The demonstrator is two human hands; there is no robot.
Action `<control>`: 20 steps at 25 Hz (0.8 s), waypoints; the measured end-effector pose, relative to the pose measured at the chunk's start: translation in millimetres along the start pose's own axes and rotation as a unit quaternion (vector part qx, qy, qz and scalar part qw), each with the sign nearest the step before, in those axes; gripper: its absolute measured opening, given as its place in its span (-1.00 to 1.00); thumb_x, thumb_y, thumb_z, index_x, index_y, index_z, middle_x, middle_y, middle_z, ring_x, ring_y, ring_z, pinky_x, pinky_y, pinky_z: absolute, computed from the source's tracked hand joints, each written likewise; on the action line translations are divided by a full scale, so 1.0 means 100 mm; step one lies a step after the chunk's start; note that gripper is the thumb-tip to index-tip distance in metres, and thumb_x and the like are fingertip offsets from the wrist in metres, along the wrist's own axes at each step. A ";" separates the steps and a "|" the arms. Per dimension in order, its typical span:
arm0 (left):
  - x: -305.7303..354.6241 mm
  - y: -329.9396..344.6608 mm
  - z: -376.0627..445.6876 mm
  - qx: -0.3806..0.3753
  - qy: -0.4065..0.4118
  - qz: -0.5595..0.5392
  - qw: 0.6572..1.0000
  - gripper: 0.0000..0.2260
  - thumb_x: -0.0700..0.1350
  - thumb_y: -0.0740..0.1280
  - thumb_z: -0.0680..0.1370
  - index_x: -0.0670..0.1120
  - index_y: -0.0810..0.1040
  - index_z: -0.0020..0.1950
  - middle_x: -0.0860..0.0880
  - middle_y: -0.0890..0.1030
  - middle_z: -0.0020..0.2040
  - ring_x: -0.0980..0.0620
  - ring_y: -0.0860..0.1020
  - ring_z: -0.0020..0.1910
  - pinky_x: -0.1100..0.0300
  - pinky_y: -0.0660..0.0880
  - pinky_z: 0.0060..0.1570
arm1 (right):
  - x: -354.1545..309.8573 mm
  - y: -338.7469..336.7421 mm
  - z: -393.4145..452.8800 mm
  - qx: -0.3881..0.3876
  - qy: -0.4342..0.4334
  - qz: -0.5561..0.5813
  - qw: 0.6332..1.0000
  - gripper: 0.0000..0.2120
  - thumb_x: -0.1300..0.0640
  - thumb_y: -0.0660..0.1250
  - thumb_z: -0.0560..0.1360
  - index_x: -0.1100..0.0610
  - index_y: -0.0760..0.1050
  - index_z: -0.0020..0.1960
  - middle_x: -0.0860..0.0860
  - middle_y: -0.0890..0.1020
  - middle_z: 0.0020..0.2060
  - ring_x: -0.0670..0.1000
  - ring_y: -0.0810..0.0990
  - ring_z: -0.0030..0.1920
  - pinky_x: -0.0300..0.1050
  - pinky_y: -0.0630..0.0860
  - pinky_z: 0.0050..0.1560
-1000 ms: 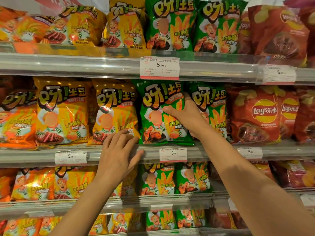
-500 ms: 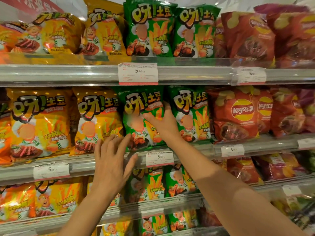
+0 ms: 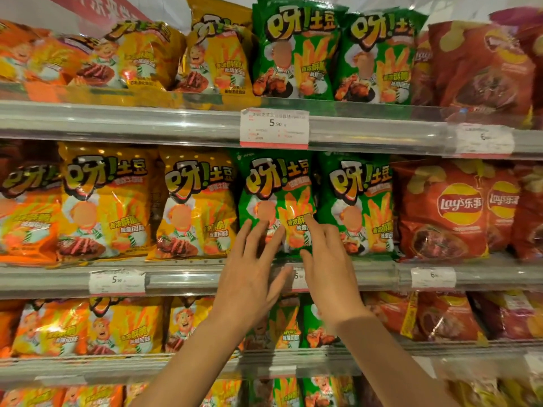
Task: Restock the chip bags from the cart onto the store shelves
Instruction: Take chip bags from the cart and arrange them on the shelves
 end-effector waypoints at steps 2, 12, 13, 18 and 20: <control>0.02 0.00 0.00 -0.001 0.003 0.010 1.000 -0.43 0.20 0.14 0.64 -0.01 0.24 0.61 -0.12 0.21 0.60 -0.19 0.14 0.59 -0.10 0.17 0.54 | -0.02 -0.01 0.07 -0.015 0.013 -0.005 1.000 -0.44 0.18 0.24 0.66 0.03 0.14 0.61 0.04 0.36 0.35 0.10 0.53 0.20 0.00 0.55 0.04; 0.20 -0.16 0.18 0.019 0.028 0.049 0.998 -0.50 0.18 0.17 0.64 -0.05 0.43 0.49 -0.13 0.36 0.51 -0.23 0.21 0.55 -0.23 0.24 0.48 | -0.30 -0.69 0.42 0.071 -0.091 0.058 0.992 -0.75 0.15 0.25 0.66 0.08 0.57 0.30 0.00 0.58 0.19 0.06 0.55 0.21 0.05 0.53 0.18; 0.22 -0.10 0.20 -0.003 0.025 0.059 0.998 -0.46 0.22 0.10 0.65 -0.04 0.36 0.54 -0.12 0.30 0.56 -0.22 0.17 0.58 -0.25 0.20 0.49 | -0.47 -0.69 0.50 0.075 -0.134 0.053 0.987 -0.73 0.20 0.25 0.65 0.10 0.58 0.31 0.05 0.58 0.23 0.10 0.52 0.27 0.07 0.48 0.25; 0.17 0.17 0.09 -0.044 0.045 0.088 0.994 -0.37 0.32 0.03 0.64 -0.03 0.25 0.60 -0.10 0.13 0.64 -0.14 -0.05 0.64 -0.26 0.13 0.52 | -0.76 -0.12 0.97 -0.082 -0.191 -0.116 0.971 -0.57 -0.08 0.12 0.68 -0.18 0.29 0.55 -0.09 0.16 0.62 0.07 -0.05 0.64 0.28 -0.15 0.59; 0.16 0.20 0.05 -0.035 0.056 0.091 0.994 -0.36 0.33 0.03 0.64 -0.03 0.25 0.60 -0.11 0.16 0.63 -0.14 -0.02 0.64 -0.27 0.14 0.51 | -0.62 0.05 1.04 -0.098 -0.159 -0.141 0.972 -0.51 -0.17 0.09 0.67 -0.27 0.14 0.58 -0.13 0.04 0.65 0.08 -0.15 0.64 0.35 -0.22 0.56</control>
Point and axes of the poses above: each hand's wrist, its own z-axis towards the middle knuckle, its own y-axis out of the palm, x = y × z, the point moved 9 cm from there along z, towards the middle knuckle
